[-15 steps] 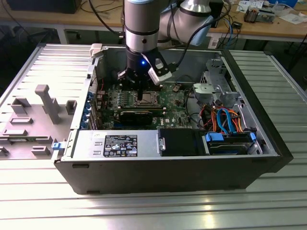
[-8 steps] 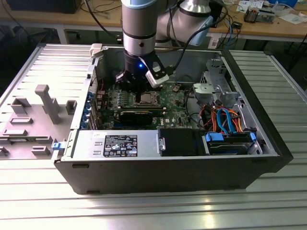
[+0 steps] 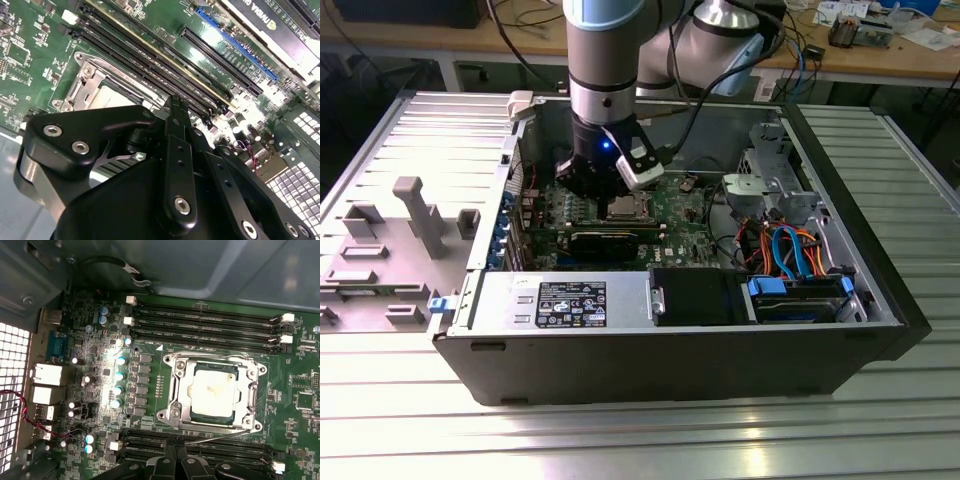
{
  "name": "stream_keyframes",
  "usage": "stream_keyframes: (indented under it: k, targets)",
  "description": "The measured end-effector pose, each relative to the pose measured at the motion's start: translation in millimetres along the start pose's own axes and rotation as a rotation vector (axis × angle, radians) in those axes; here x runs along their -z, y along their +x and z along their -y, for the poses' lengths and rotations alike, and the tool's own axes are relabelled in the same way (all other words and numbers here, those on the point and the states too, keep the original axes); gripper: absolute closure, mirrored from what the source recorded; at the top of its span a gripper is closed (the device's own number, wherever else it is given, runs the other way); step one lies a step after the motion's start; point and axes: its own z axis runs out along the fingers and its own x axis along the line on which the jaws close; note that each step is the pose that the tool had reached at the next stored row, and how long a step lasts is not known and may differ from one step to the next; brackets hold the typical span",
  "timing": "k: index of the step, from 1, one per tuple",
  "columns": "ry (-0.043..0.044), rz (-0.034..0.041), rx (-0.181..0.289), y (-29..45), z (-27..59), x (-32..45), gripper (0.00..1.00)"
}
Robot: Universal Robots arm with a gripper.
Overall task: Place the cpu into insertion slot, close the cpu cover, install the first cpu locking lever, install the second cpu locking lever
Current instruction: 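Install the second cpu locking lever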
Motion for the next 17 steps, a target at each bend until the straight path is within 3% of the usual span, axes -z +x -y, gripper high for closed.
stream_keyframes:
  k: [6,8,11,17]
  targets:
    - [-0.0008,-0.0064,-0.002,1.3,-0.1,-2.7,0.89]
    - [-0.0023,-0.0063,-0.001,1.2,-0.1,-5.1,0.89]
    - [-0.0120,-0.0051,0.004,2.5,-0.3,-7.7,0.89]
    - [-0.0140,-0.0053,0.012,2.9,-0.6,-12.1,0.89]
